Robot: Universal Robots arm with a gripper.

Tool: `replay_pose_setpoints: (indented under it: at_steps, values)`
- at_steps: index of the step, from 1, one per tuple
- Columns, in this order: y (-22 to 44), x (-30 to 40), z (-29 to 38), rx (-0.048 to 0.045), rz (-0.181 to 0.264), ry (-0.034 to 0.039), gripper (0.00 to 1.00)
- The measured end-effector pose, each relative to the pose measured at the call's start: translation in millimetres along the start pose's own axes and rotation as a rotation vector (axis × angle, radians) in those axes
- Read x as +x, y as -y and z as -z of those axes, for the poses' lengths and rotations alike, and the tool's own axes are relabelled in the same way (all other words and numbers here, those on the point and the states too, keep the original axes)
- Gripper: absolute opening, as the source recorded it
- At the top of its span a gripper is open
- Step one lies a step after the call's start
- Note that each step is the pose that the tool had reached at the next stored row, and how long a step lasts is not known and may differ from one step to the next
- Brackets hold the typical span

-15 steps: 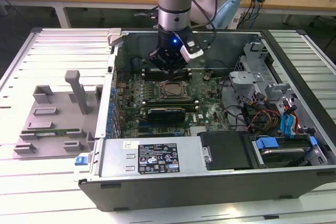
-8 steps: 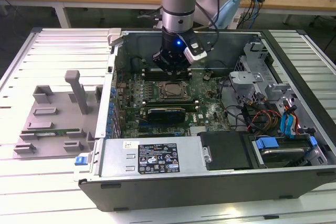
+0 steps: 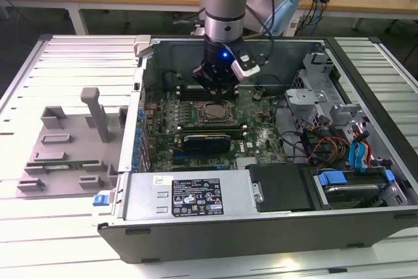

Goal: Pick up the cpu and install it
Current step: 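Install the first cpu locking lever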

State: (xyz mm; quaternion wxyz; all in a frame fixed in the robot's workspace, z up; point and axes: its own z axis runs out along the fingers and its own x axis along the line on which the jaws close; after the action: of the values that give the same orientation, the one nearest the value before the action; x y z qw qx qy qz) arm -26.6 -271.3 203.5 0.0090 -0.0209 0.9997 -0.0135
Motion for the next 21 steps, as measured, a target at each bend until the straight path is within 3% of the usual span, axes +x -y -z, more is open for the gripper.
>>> replay_pose_setpoints:
  at_steps: [9,13,14,18,21]
  values:
    - [-1.5,-9.5,-3.4,0.0002,0.009,0.0005,0.11]
    - [-2.8,-9.7,-1.1,0.0021,0.014,0.0030,0.11]
    - [-2.2,-9.5,2.1,0.0062,0.014,0.0032,0.11]
    - [1.5,-8.7,3.8,0.0163,0.014,0.0054,0.11]
    - [9.0,-7.8,3.6,0.0251,0.014,0.0060,0.11]
